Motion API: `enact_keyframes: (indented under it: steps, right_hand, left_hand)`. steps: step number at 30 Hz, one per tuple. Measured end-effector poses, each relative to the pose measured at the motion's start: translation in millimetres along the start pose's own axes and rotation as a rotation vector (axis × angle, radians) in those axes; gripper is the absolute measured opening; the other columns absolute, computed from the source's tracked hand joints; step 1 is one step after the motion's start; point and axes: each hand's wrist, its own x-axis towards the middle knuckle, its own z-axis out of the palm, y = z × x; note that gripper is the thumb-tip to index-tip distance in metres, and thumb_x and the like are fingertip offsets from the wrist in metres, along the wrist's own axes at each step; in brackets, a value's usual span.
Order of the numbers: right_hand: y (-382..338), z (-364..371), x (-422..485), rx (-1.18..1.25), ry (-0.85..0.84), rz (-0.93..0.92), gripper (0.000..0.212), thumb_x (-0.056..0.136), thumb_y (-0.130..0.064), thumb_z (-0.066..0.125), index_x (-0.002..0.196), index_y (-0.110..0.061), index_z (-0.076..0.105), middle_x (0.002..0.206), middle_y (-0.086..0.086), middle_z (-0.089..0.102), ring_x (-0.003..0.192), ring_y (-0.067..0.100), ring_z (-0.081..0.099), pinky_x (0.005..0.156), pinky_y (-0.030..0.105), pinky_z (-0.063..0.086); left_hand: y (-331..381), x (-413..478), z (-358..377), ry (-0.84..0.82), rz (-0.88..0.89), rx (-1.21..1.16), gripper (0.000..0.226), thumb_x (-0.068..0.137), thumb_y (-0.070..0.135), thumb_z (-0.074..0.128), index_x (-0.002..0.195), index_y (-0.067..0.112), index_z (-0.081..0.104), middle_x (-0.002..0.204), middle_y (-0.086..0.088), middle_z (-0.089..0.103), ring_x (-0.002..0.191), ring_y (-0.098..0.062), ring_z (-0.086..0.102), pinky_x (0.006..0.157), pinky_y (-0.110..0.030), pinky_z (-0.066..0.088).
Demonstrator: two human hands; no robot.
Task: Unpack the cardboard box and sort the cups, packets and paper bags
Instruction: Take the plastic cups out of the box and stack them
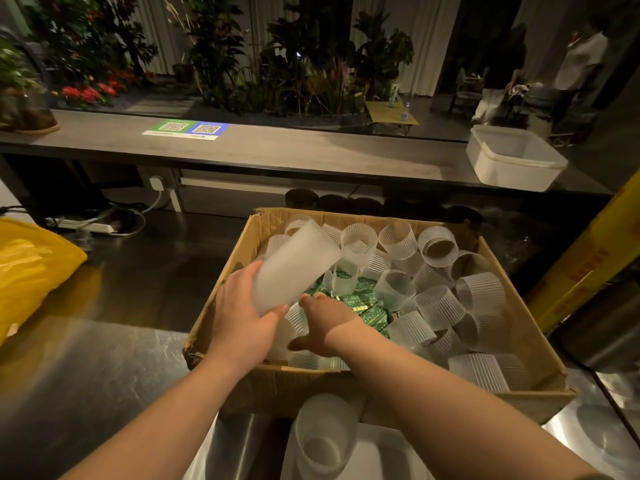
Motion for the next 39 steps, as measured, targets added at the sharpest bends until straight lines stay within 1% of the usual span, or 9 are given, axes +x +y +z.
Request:
enact_keyframes:
  steps: [4, 8, 12, 14, 16, 23, 28, 34, 39]
  right_hand:
    - [16, -4, 3, 0.212, 0.069, 0.168, 0.045, 0.093, -0.018, 0.061, 0.135, -0.008, 0.048, 0.121, 0.014, 0.064, 0.109, 0.032, 0.064, 0.085, 0.038, 0.054]
    - [53, -15, 0, 0.457, 0.186, 0.388, 0.025, 0.094, -0.006, 0.049, 0.114, -0.010, 0.062, 0.111, 0.010, 0.068, 0.097, 0.028, 0.067, 0.087, 0.043, 0.059]
    - [92, -33, -18, 1.267, 0.372, 0.565, 0.012, 0.103, -0.005, 0.052, 0.104, -0.009, 0.063, 0.110, 0.009, 0.061, 0.078, 0.026, 0.068, 0.050, 0.026, 0.057]
    - [107, -41, -32, 1.791, 0.299, 0.479, 0.016, 0.105, -0.007, 0.049, 0.111, -0.002, 0.063, 0.107, 0.016, 0.064, 0.075, 0.026, 0.069, 0.046, 0.024, 0.056]
    - [118, -45, -40, 1.978, 0.189, 0.353, 0.020, 0.105, -0.012, 0.048, 0.107, -0.002, 0.066, 0.095, 0.014, 0.066, 0.069, 0.020, 0.065, 0.046, 0.021, 0.053]
    - [112, -68, -46, 1.685, 0.054, 0.250, 0.013, 0.099, -0.009, 0.059, 0.105, 0.001, 0.065, 0.075, 0.006, 0.064, 0.049, 0.007, 0.056, 0.041, 0.018, 0.044]
    - [107, -74, -42, 1.458, -0.032, 0.251, 0.014, 0.101, -0.010, 0.058, 0.107, 0.000, 0.064, 0.085, 0.008, 0.065, 0.059, 0.012, 0.057, 0.046, 0.020, 0.046]
    - [92, -63, -27, 1.259, -0.008, 0.316, 0.015, 0.103, -0.005, 0.049, 0.105, 0.000, 0.064, 0.091, 0.009, 0.060, 0.059, 0.012, 0.051, 0.042, 0.019, 0.040]
    - [76, -55, -21, 1.088, 0.085, 0.288, 0.015, 0.095, -0.001, 0.054, 0.087, -0.001, 0.067, 0.070, 0.002, 0.049, 0.048, 0.008, 0.037, 0.042, 0.021, 0.028]
  left_hand:
    - [0, 1, -1, -0.030, -0.006, -0.003, 0.080, 0.082, 0.030, 0.085, 0.144, 0.038, 0.036, 0.125, 0.023, 0.033, 0.125, -0.011, 0.041, 0.104, -0.048, 0.049]
    - [0, 1, -1, -0.070, 0.000, -0.009, 0.079, 0.082, 0.027, 0.084, 0.144, 0.037, 0.037, 0.125, 0.022, 0.033, 0.123, -0.010, 0.039, 0.104, -0.045, 0.047]
    - [2, 0, -2, -0.117, 0.013, -0.013, 0.078, 0.083, 0.024, 0.084, 0.144, 0.036, 0.038, 0.130, 0.019, 0.034, 0.124, -0.010, 0.038, 0.106, -0.045, 0.045]
    - [2, -1, -3, -0.158, 0.019, -0.014, 0.078, 0.083, 0.024, 0.084, 0.145, 0.037, 0.037, 0.133, 0.017, 0.035, 0.123, -0.010, 0.039, 0.107, -0.045, 0.045]
    - [1, -1, -3, -0.205, 0.032, -0.009, 0.079, 0.082, 0.025, 0.084, 0.143, 0.042, 0.036, 0.136, 0.016, 0.036, 0.121, -0.009, 0.041, 0.107, -0.045, 0.045]
    - [3, -2, -6, -0.289, 0.070, -0.007, 0.083, 0.080, 0.025, 0.085, 0.133, 0.058, 0.031, 0.132, 0.028, 0.032, 0.129, -0.009, 0.037, 0.114, -0.053, 0.038]
    - [8, -4, -6, -0.326, 0.097, 0.021, 0.079, 0.082, 0.022, 0.084, 0.137, 0.051, 0.035, 0.130, 0.030, 0.031, 0.127, -0.006, 0.035, 0.115, -0.050, 0.036]
    - [4, -1, -6, -0.348, 0.091, 0.024, 0.078, 0.082, 0.024, 0.084, 0.138, 0.051, 0.036, 0.119, 0.052, 0.023, 0.128, -0.007, 0.035, 0.114, -0.052, 0.037]
    - [3, 0, -6, -0.329, 0.077, 0.020, 0.078, 0.082, 0.024, 0.084, 0.138, 0.051, 0.036, 0.119, 0.044, 0.027, 0.129, -0.007, 0.034, 0.115, -0.051, 0.037]
